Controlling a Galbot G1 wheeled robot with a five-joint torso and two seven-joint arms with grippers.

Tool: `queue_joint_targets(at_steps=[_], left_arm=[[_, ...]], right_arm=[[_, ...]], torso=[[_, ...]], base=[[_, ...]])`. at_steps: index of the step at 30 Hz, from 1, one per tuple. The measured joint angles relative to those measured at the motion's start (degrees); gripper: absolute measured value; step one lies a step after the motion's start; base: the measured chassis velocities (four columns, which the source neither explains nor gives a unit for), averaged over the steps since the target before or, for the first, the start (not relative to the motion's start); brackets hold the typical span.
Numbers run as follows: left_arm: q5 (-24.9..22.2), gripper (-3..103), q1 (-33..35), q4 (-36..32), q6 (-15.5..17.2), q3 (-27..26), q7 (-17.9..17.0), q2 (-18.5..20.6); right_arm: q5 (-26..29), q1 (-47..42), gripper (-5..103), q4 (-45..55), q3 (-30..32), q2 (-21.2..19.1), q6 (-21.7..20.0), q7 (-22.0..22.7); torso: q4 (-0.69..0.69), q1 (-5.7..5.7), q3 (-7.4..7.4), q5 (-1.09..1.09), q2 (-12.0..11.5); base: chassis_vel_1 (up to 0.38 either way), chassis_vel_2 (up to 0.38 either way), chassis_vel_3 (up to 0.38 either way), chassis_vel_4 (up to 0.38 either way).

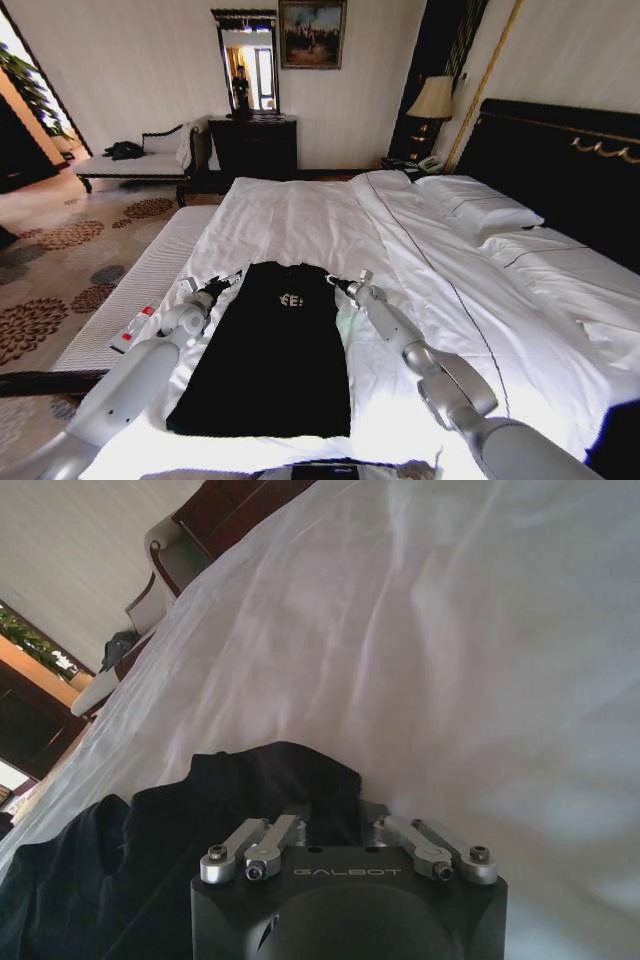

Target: Fold the clothes on the bed.

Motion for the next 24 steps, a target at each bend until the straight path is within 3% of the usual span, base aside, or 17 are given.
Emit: queue_joint_targets(at_steps=[1, 4, 6, 8, 11, 15, 24], left_arm=[[0.0, 100, 0.0, 0.0, 0.0, 0.0, 0.0, 0.0], [0.0, 100, -0.9, 1.5, 0.0, 0.0, 0.1, -0.5], [0.0, 100, -1.2, 1.9, 0.0, 0.0, 0.1, -0.8], [-0.2, 100, -2.7, 4.4, -0.1, 0.2, 0.0, -2.4], [-0.2, 100, -4.4, 7.1, -0.2, 0.6, 0.2, -3.9], [1.0, 100, -9.0, 16.3, -0.3, 2.2, 2.0, -8.7], [4.6, 100, -16.9, 30.3, -0.7, 3.9, 5.1, -15.2]], right_arm=[[0.0, 0.0, 27, 0.0, 0.0, 0.0, 0.0, 0.0], [0.0, 0.0, 10, 0.2, -0.1, 0.0, 0.0, 0.3], [0.0, 0.0, 10, 0.3, -0.2, 0.0, 0.0, 0.4], [0.1, -0.2, 2, 1.0, -0.3, -0.2, -0.1, 0.8], [0.2, -0.4, 1, 1.5, -0.5, -0.3, -0.2, 1.1], [0.6, -1.1, 0, 2.9, -0.8, -0.6, -0.4, 2.0], [0.9, -1.7, 0, 4.3, -0.8, -0.7, -0.6, 3.2]], torso=[[0.0, 0.0, 0.0, 0.0, 0.0], [0.01, 0.0, 0.0, 0.01, 0.0], [0.01, 0.0, 0.0, 0.01, 0.0], [0.0, 0.0, 0.0, 0.0, 0.0], [-0.01, 0.0, 0.0, 0.0, 0.0], [0.0, 0.0, 0.0, 0.01, 0.0], [0.0, 0.01, 0.01, 0.01, 0.0]], base=[[0.0, 0.0, 0.0, 0.0], [0.0, 0.0, 0.0, 0.0], [0.0, 0.0, 0.0, 0.0], [0.0, 0.0, 0.0, 0.0], [0.0, 0.0, 0.0, 0.0], [0.0, 0.0, 0.0, 0.0], [0.0, 0.0, 0.0, 0.0]])
